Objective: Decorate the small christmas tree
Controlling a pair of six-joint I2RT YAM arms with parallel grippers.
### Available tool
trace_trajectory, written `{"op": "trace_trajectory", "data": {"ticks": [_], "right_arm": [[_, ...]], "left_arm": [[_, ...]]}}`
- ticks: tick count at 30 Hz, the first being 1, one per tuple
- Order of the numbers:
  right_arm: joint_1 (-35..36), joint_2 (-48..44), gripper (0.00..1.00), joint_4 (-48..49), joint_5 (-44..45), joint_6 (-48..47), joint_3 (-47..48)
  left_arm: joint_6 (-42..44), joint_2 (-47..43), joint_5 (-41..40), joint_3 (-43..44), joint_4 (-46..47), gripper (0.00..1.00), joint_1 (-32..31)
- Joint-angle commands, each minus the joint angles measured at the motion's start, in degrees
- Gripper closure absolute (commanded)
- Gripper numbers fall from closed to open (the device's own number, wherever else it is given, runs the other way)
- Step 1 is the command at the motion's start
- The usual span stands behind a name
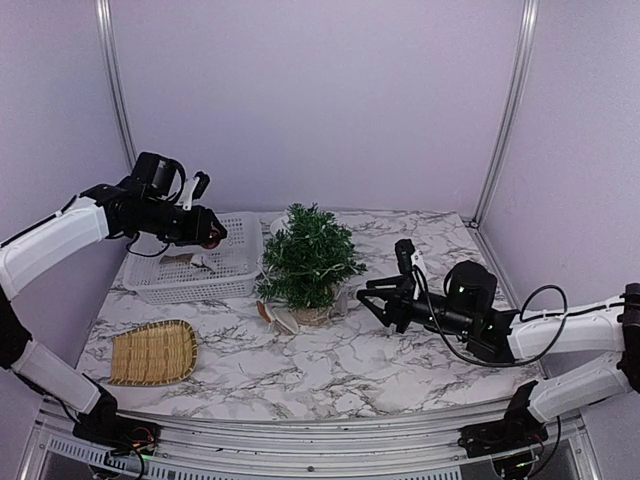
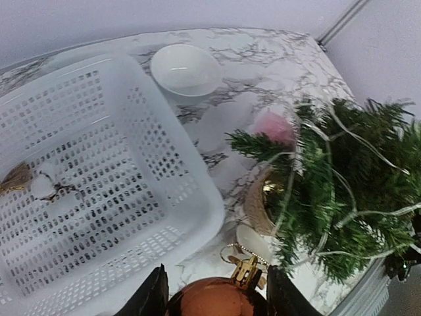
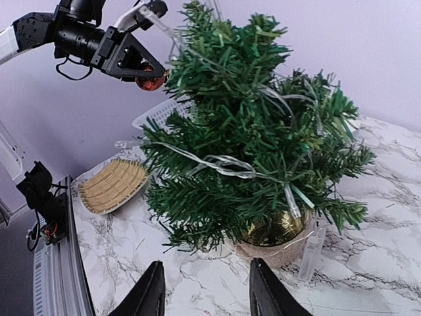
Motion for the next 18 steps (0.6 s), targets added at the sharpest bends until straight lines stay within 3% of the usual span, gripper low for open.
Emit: {"op": "trace_trajectory", "data": {"ticks": [1,5,10,14,18], "right_arm": [[-0.10,-2.53,0.58,-2.38,-7.05,-4.54,3.42],[1.68,-3.88,0.58,-4.85,-9.73,-6.18,5.33],[5.57,-4.19,0.57,-6.75,-9.58,-6.43,7.78],[8.84,-2.60,0.56,-8.47,-7.78,-6.76,9.57],[10.54,0.06,0.56,-6.60,-7.42,-4.00,10.12]], "left_arm": [[3.52,-7.06,6.98,-3.11,2.35,0.62,-5.86],[2.72,-13.66,11.06,-8.15,7.77,0.62,-12.26],[-1.82,-18.54,10.86,-17.19,22.06,0.62,-20.68],[-5.10,-17.31,7.64,-21.65,33.16,0.64,-26.61],[-3.85,-13.69,3.48,-21.86,37.49,0.65,-31.30]]}}
